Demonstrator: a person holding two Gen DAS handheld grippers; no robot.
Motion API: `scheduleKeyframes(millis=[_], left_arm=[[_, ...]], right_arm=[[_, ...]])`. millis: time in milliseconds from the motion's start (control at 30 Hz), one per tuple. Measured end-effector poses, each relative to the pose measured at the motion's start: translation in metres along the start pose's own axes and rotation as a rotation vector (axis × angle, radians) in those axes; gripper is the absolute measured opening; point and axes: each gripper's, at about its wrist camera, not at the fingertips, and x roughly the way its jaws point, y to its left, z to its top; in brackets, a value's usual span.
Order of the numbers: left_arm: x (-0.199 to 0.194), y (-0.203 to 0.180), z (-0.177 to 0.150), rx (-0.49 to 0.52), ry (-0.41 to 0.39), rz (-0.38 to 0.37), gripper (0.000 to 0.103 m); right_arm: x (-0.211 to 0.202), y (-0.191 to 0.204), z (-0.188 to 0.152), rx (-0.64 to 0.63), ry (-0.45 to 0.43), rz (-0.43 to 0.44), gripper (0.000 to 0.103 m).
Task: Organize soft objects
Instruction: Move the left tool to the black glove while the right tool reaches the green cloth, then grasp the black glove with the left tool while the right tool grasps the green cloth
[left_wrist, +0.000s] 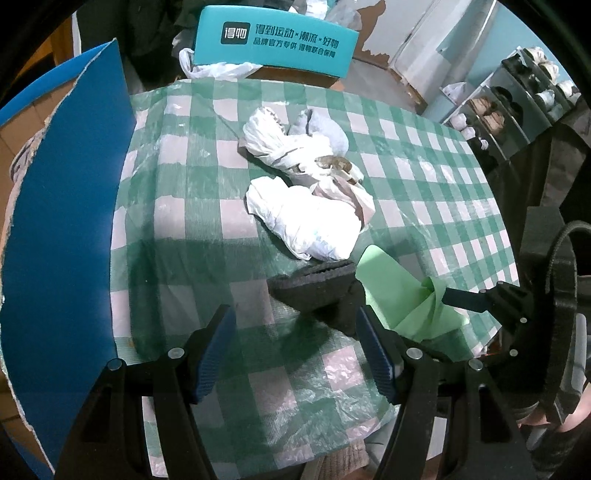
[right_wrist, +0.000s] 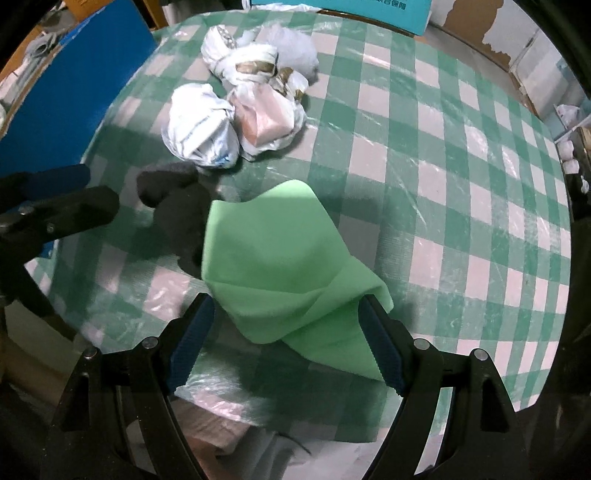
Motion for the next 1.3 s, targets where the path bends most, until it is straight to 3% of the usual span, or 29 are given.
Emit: scheduleKeyframes(millis=[167, 633, 867, 967, 1067, 1100, 1200, 1233, 1300], left_arm=[[0.007, -0.001, 0.000, 0.006, 0.015, 0.001, 0.069], [0.022, -0.007, 0.002, 0.023, 0.058, -0.005, 0.072], [0.028, -0.012, 0.005, 0.008, 0.072, -0.024, 0.073], [0.031, -0.015, 0.007, 0.004, 0.079, -0.031, 0.074], [0.033, -0.019, 0.008, 0.003, 0.084, -0.029, 0.077], [0.035, -0.020, 0.008, 0.004, 0.087, -0.029, 0.077], [0.040, -0.025, 0.009, 0.008, 0.095, -0.026, 0.077], [0.041, -0.026, 0.010, 0.009, 0.098, -0.025, 0.077], [0.044, -0.028, 0.011, 0.008, 0.103, -0.023, 0.077]], right_arm=[[0.010, -0.011, 0.001, 0.014, 0.013, -0.031, 0.080], [0.025, -0.069, 0.009, 0.107, -0.012, -0.018, 0.081], [0.025, -0.070, 0.004, 0.071, -0.036, -0.024, 0.081], [0.021, -0.052, 0.010, 0.057, -0.047, -0.023, 0.081], [0.018, -0.043, 0.007, 0.042, -0.064, -0.018, 0.066], [0.016, -0.042, 0.006, 0.040, -0.073, -0.015, 0.052], [0.012, -0.037, 0.009, 0.052, -0.085, -0.012, 0.033], [0.012, -0.041, 0.009, 0.066, -0.089, -0.010, 0.021], [0.009, -0.050, 0.009, 0.108, -0.098, 0.025, 0.015]])
